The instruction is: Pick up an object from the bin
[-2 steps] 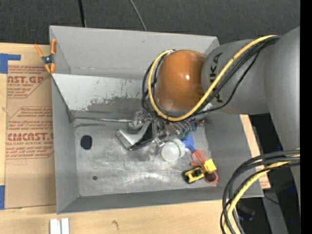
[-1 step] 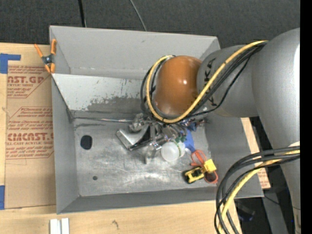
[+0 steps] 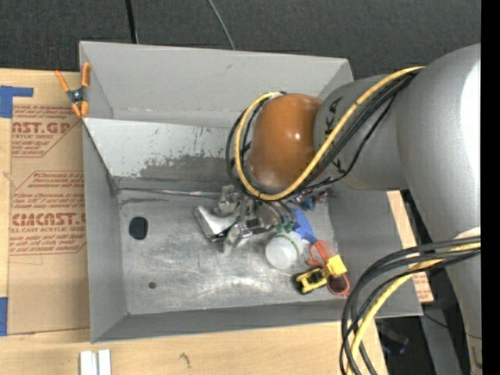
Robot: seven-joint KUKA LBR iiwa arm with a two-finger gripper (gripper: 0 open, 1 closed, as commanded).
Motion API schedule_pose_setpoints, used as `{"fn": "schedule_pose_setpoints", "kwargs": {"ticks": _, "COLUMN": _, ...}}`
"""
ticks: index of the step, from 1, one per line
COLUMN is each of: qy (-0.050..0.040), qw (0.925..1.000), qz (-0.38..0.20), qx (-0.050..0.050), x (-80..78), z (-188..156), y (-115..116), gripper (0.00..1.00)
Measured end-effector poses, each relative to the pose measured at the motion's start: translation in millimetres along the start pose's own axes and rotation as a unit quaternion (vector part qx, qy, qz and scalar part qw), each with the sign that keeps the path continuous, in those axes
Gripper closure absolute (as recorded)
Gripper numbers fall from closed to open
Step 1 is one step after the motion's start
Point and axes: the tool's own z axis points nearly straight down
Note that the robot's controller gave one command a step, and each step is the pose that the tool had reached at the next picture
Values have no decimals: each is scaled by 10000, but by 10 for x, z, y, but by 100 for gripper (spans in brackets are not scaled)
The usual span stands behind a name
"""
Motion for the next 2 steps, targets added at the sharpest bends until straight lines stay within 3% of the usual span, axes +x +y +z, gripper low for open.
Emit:
{"fn": "schedule_pose_setpoints", "kwargs": {"ticks": 1, "qy": 0, "qw": 10000, "qz": 1, "qx": 0, "x": 0, "z": 0, "y": 0, "gripper": 100}}
{"fn": "schedule_pose_setpoints", "kwargs": {"ticks": 2, "qy": 131, "qw": 9999, "qz": 111, "qx": 21, "x": -188, "z": -1296, "y": 131, "gripper": 100}}
